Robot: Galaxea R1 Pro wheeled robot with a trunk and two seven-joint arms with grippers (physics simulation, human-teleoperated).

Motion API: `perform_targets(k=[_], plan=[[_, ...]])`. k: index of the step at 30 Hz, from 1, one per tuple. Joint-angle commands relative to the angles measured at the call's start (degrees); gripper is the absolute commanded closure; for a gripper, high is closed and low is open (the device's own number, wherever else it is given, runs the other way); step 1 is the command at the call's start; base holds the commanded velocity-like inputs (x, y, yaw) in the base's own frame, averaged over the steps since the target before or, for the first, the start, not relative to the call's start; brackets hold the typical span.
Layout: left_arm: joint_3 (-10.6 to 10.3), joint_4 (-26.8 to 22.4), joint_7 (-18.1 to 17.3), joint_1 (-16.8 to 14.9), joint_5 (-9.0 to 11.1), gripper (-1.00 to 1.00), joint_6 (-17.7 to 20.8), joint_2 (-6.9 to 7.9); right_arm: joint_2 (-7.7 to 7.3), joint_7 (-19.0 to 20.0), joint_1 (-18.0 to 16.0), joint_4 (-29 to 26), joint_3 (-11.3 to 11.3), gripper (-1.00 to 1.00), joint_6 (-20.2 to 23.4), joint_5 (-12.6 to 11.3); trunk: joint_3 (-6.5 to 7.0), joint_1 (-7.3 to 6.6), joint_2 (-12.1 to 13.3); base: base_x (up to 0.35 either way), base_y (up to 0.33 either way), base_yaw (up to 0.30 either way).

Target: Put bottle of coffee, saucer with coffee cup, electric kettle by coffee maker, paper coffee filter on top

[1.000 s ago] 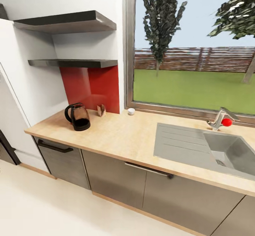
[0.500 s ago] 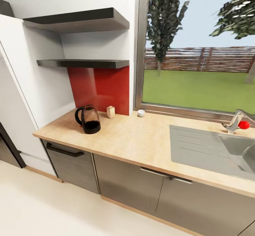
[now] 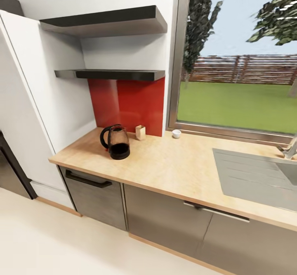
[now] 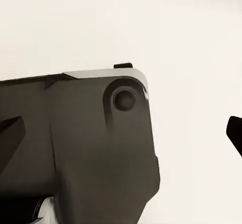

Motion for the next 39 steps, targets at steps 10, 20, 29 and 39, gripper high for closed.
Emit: perform_targets(k=[10, 20, 29, 39], plan=[[-0.5, 0.1, 0.1, -0.1, 0.2, -1.00, 0.0, 0.02, 0.05, -0.1, 0.0, -0.1, -0.4, -1.00, -0.1, 0.3, -0.11, 0.05, -0.1, 0.103, 0.331, 0.000], [-0.5, 0.1, 0.2, -0.2, 0.2, -1.00, 0.0, -0.04, 0.05, -0.1, 0.0, -0.1, -0.4, -1.00, -0.1, 0.2, -0.11, 0.05, -0.1, 0.095, 0.331, 0.000], [-0.5, 0.1, 0.2, -0.2, 0.2, -1.00, 0.1, -0.06, -0.02, -0.1, 0.0, -0.1, -0.4, -1.00, -0.1, 0.2, -0.11, 0.05, -0.1, 0.102, 0.331, 0.000], [-0.5, 0.1, 0.2, -0.2, 0.2, -1.00, 0.1, -0.22, -0.04, 0.0, 0.0, -0.1, -0.4, -1.00, -0.1, 0.2, -0.11, 0.05, -0.1, 0.147, 0.331, 0.000]])
